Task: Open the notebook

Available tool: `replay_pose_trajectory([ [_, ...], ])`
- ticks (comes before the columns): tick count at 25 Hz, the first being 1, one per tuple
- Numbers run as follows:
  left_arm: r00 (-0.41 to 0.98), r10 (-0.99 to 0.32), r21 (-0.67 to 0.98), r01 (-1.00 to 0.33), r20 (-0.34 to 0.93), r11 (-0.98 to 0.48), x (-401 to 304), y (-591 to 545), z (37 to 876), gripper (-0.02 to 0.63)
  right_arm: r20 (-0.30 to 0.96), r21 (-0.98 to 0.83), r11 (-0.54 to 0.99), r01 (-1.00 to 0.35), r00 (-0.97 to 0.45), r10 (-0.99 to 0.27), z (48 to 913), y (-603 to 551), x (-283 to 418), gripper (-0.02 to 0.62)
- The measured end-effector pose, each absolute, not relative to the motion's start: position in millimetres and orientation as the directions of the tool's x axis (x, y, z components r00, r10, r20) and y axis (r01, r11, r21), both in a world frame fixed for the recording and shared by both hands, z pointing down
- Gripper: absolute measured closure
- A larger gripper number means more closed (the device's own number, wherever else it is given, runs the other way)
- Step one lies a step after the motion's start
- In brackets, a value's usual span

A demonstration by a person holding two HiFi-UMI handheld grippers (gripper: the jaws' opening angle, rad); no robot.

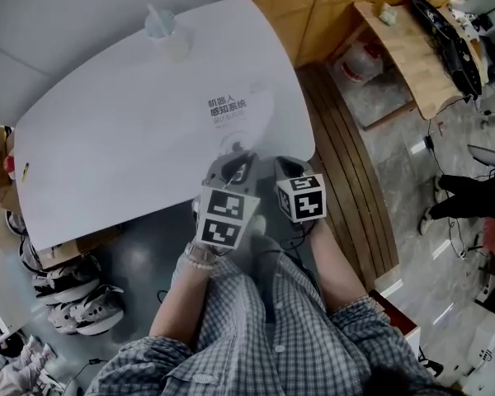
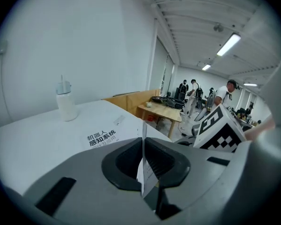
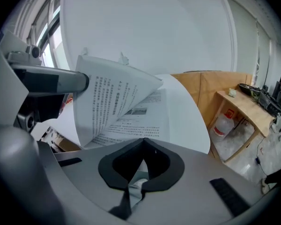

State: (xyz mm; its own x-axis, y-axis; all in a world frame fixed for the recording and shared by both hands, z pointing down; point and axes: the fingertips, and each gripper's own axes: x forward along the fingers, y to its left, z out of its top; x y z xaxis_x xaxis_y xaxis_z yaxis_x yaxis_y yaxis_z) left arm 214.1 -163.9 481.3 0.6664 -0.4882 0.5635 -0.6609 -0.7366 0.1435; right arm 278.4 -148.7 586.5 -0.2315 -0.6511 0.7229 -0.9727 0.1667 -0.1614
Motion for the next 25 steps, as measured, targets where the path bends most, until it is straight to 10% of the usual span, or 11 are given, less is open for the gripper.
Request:
replay_pose_trajectory([
  [25, 0.520, -0.651, 0.307, -0.853, 0.552, -0.421, 51.1, -158.3, 487.8, 0.578, 0.764, 0.130, 0.406, -0.904, -0.170, -0.623, 589.7, -148.8, 264.3, 0.574],
])
